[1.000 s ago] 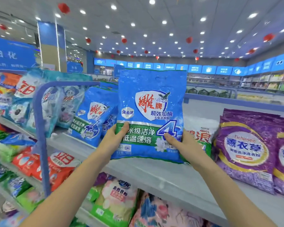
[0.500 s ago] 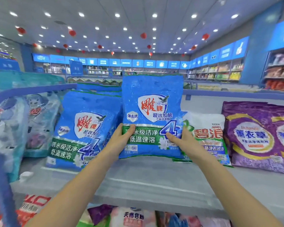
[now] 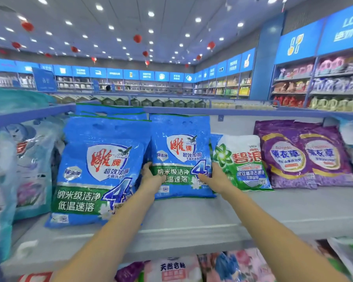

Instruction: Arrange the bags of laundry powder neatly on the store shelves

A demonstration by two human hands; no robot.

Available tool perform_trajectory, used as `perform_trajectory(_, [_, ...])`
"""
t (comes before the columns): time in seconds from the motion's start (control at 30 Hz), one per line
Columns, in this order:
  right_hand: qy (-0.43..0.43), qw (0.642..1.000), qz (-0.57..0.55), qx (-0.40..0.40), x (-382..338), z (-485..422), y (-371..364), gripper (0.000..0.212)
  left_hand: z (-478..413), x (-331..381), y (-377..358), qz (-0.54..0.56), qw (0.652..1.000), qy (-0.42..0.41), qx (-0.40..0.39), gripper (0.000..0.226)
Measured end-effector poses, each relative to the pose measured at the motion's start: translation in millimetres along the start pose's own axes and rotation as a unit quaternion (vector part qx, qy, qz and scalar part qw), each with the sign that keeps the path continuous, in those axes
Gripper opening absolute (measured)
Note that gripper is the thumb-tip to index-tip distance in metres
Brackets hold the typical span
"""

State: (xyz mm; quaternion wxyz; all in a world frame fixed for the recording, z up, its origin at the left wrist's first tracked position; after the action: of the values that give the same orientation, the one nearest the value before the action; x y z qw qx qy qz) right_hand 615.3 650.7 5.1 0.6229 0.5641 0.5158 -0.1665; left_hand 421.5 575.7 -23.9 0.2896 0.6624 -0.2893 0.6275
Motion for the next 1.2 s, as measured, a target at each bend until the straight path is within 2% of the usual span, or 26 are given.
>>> perform_trajectory(0.17, [0.049, 0.996, 0.059, 0.052, -12, 10, 7, 0.056, 9, -1, -3, -0.028, 0.999, -0.020, 0.007, 0.070])
perform_trajectory(0.27, [0.111, 0.985, 0.077, 0.106, -23, 23, 17, 0.053, 19, 10, -1, -0.102, 0.993, -0.055, 0.006, 0.076])
perform_trajectory(0.37, [0.207, 0.963, 0.072, 0.158, -35, 49, 24, 0.039, 60, 26, 1, -0.203, 0.964, -0.170, -0.027, 0.071])
perform_trajectory(0.47, [0.313, 0.931, 0.077, 0.168, -43, 90, 26, 0.030, 126, 38, 11, -0.240, 0.909, -0.333, -0.068, 0.063])
perform_trajectory(0.53, [0.359, 0.917, 0.076, 0.159, -41, 117, 24, 0.028, 163, 33, 29, -0.225, 0.886, -0.402, -0.051, 0.050])
perform_trajectory(0.6, [0.376, 0.912, 0.067, 0.152, -30, 140, 20, 0.030, 192, 14, 52, -0.219, 0.878, -0.426, 0.001, 0.032])
perform_trajectory(0.67, [0.383, 0.912, 0.057, 0.137, -15, 158, 11, 0.028, 213, -13, 77, -0.233, 0.882, -0.406, 0.055, 0.021])
perform_trajectory(0.73, [0.389, 0.913, 0.052, 0.112, 1, 173, -1, 0.028, 228, -46, 99, -0.255, 0.896, -0.352, 0.084, 0.022])
perform_trajectory(0.93, [0.401, 0.915, 0.007, 0.036, 47, 211, -53, 0.024, 258, -142, 146, -0.360, 0.908, -0.178, 0.117, 0.028])
perform_trajectory(1.1, [0.322, 0.945, 0.047, -0.029, 98, 208, -101, 0.027, 250, -193, 165, -0.489, 0.866, -0.063, 0.086, 0.052])
perform_trajectory(1.2, [0.291, 0.950, 0.111, -0.028, 113, 192, -120, 0.031, 227, -203, 172, -0.533, 0.839, -0.065, 0.088, 0.064])
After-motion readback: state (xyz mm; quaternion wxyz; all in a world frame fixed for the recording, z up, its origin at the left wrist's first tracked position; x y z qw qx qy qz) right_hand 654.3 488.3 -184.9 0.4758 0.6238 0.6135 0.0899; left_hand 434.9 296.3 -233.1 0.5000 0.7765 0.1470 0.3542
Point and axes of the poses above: each hand's wrist, its own z-axis away from the middle knuckle, its own y-axis out of the back of the hand, x = y × z, the point moved 3 cm from there along -z, towards the middle knuckle, and after that the axes turned 1 degree about -x, right-handed, at the moved point
